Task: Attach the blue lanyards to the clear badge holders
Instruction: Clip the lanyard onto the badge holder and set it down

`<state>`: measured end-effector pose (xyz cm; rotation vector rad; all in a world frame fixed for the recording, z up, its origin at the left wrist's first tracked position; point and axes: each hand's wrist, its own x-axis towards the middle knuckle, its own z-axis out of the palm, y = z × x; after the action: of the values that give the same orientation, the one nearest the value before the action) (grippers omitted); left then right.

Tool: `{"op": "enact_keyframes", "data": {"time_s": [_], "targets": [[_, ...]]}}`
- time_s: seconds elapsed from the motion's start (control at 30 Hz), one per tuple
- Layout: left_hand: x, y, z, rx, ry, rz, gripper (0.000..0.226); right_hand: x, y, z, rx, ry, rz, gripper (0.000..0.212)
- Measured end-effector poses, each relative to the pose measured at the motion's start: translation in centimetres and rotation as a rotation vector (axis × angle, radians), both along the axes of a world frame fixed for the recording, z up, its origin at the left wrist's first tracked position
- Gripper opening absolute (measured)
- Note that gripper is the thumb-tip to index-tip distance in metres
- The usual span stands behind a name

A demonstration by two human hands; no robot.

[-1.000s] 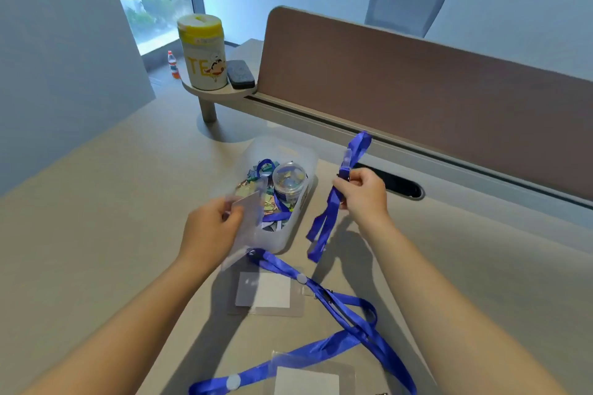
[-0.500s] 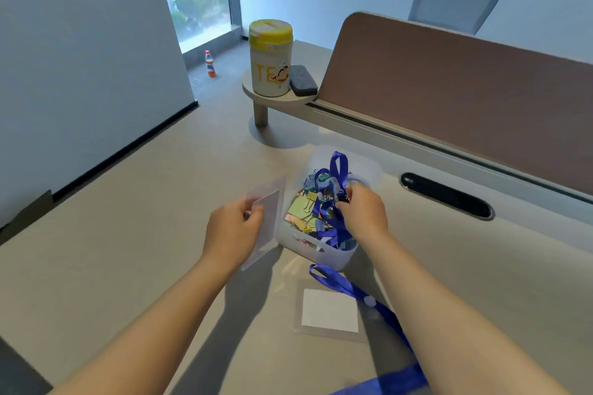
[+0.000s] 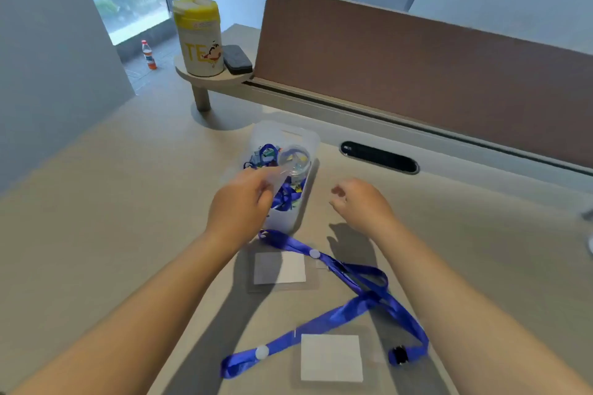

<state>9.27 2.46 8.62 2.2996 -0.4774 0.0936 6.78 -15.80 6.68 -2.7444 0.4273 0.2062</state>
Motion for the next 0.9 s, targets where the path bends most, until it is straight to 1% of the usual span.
{"op": "enact_keyframes", "data": {"time_s": [0.1,0.23,0.33,0.4,0.5,0.57,0.6,0.63,0.67,0.7,0.8,0.83,0.9], "targets": [[-2.7,-3.7,-0.4,0.078,-0.074,-0.148,0.027,-5.5,-3.9,0.0,0.012,0.029,-0.092,0.036],[-7.0,-8.8,-1.5,0.105,-0.157,-0.362,0.03,-13.4,-8.9,-0.7,-0.005,0.102,-0.233,0.037],[-10.3,-12.0,-2.5,0.179,-0.068,-0.446,0.033,-18.8,-11.5,-2.1,0.032,0.151,-0.349,0.036],[-12.2,-13.6,-3.2,0.235,-0.024,-0.491,0.035,-21.6,-12.3,-3.3,0.075,0.175,-0.382,0.031],[-14.6,-15.0,-4.3,0.307,-0.015,-0.555,0.036,-24.6,-12.4,-5.0,0.137,0.254,-0.343,0.022],[-15.7,-15.5,-5.1,0.336,-0.013,-0.574,0.036,-26.1,-12.2,-6.2,0.126,0.319,-0.306,0.008],[-16.1,-15.6,-5.4,0.343,-0.017,-0.572,0.036,-26.7,-12.1,-6.9,0.11,0.335,-0.287,0.01],[-16.5,-15.7,-5.6,0.35,-0.024,-0.565,0.036,-27.1,-12.0,-7.5,0.098,0.344,-0.269,0.019],[-16.8,-15.7,-5.8,0.368,-0.031,-0.557,0.036,-27.5,-12.0,-8.0,0.067,0.353,-0.243,0.019],[-17.0,-15.7,-5.9,0.391,-0.035,-0.55,0.036,-27.7,-11.9,-8.2,0.038,0.333,-0.211,0.013],[-17.5,-15.7,-6.1,0.413,-0.023,-0.525,0.036,-27.5,-12.0,-8.5,-0.02,0.323,-0.179,0.025],[-17.7,-15.6,-6.1,0.423,-0.02,-0.519,0.036,-27.3,-11.9,-8.4,-0.026,0.325,-0.167,0.023],[-17.9,-15.6,-6.2,0.433,-0.021,-0.516,0.036,-27.0,-12.0,-8.5,-0.035,0.307,-0.158,0.008]]}}
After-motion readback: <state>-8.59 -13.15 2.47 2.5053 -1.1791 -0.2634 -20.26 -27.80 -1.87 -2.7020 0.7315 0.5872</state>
